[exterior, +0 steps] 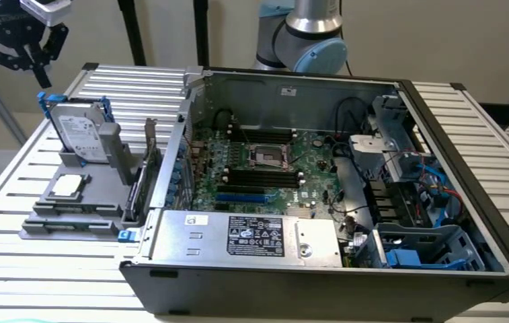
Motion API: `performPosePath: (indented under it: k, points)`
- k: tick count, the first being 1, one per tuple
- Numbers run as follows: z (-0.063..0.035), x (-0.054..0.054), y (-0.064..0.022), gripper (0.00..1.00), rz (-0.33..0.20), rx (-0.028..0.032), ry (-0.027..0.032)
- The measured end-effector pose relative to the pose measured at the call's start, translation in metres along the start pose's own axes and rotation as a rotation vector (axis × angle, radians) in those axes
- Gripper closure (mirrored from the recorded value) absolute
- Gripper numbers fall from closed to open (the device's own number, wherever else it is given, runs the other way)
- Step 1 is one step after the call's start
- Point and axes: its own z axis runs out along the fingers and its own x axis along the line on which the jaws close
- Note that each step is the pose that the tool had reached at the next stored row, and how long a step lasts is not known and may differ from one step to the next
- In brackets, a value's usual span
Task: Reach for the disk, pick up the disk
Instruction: 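Pick up the disk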
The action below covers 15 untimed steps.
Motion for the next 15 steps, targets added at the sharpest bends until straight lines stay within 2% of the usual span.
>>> performPosePath:
  k: [15]
  points:
    - [-0.0001,0.0,0.0,0.89,-0.272,0.0011,0.0094]
